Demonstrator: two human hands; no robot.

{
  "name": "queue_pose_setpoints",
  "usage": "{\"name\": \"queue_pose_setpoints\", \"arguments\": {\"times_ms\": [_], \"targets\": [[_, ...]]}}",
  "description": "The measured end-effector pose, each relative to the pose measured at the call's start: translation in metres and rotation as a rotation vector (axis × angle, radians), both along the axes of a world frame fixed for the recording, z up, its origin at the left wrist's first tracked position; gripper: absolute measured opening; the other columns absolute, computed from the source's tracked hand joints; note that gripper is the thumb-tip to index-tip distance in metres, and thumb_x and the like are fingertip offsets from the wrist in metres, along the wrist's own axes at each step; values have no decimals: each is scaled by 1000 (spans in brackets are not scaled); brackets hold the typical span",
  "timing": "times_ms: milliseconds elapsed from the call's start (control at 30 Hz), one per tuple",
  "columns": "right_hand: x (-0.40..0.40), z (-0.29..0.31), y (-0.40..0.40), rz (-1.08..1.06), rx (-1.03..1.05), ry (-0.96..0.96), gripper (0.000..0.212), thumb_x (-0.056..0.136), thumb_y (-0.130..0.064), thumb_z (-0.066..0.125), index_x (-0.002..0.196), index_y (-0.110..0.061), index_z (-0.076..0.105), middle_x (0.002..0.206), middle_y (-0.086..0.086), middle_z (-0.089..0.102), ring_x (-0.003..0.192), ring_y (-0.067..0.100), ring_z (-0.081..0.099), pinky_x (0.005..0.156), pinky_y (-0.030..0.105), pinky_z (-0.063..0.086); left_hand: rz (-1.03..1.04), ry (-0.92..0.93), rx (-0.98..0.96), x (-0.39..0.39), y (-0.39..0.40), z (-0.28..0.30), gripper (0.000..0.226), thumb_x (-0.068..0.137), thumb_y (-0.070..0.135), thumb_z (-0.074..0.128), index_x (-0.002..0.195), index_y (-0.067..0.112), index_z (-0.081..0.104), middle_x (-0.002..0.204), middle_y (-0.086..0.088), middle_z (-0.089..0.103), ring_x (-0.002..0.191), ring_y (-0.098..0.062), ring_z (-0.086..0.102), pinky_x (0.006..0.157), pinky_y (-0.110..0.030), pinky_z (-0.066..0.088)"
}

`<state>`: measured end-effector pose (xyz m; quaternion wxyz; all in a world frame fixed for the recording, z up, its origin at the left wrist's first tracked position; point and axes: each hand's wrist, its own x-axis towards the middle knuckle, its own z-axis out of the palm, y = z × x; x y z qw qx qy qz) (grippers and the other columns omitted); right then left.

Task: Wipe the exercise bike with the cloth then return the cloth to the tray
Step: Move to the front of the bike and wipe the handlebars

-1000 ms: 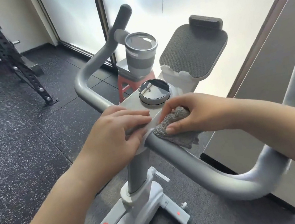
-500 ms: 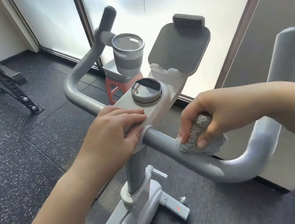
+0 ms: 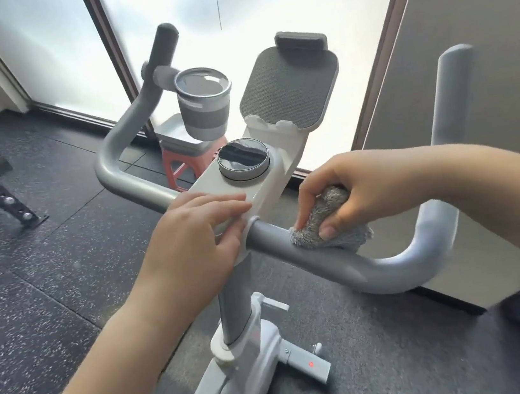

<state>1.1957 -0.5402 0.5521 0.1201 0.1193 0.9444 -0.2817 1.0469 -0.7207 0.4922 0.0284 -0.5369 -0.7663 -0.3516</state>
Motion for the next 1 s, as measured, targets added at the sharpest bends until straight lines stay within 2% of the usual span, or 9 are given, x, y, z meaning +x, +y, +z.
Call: {"name": "queue_pose_setpoints", "arguments": {"times_ms": [133,267,433,533,667,800,867,933,1000], "targets": [[19,8,5,52,-48,-133,20,78,-32,75,92,-44,67,90,-29,62,85,-6,60,78,19,51,-46,-20,80,12,10,5,23,80,21,61,99,22,75,99,13,71,101,-4,58,96,-19,40],[36,18,11,114,-43,-245,22,83,-23,70,96,-41,67,100,-24,65,96,-6,59,88,17,44,-110,-34,89,27,23,9,22,81,19,62,98,23,76,100,12,72,97,-6,62,93,-19,43],[38,29,15,211,-49,-366,24,87,-13,65,98,-34,67,109,-14,68,104,4,61,92,28,45,-218,-46,-97,40,36,9,25,79,26,60,99,29,75,95,15,71,92,0,57,80,-5,38],[30,34,17,259,10,-457,28,82,-8,62,88,-34,69,103,-8,69,96,11,63,89,33,52,-266,-17,-247,44,39,8,29,81,40,54,102,36,72,95,21,69,93,1,55,83,-11,39],[24,34,22,292,74,-510,34,74,-1,50,81,-26,72,96,8,69,77,21,58,69,35,50,-340,20,-337,47,40,9,41,77,56,44,101,38,73,90,22,70,91,1,57,84,-21,43],[26,39,32,322,107,-511,37,74,-2,48,82,-29,72,98,4,70,90,26,63,80,41,54,-340,-28,-336,51,40,12,42,72,63,50,98,40,72,86,28,67,93,5,56,84,-17,42],[28,44,38,329,126,-503,38,74,-2,48,83,-30,71,97,-1,71,89,22,64,77,35,54,-341,-64,-340,54,42,13,42,68,65,53,98,42,72,85,28,67,94,5,56,84,-18,43],[31,50,45,327,165,-487,38,74,-2,48,83,-31,71,92,-9,70,75,7,61,59,16,48,-349,-101,-353,59,43,15,43,65,66,54,98,44,71,86,27,67,95,5,56,85,-21,45],[35,54,53,324,224,-460,39,73,-2,48,81,-33,71,90,-14,69,74,1,58,55,11,43,-352,-111,-375,62,45,16,44,63,69,55,102,51,65,87,28,66,96,8,56,87,-28,47]]}}
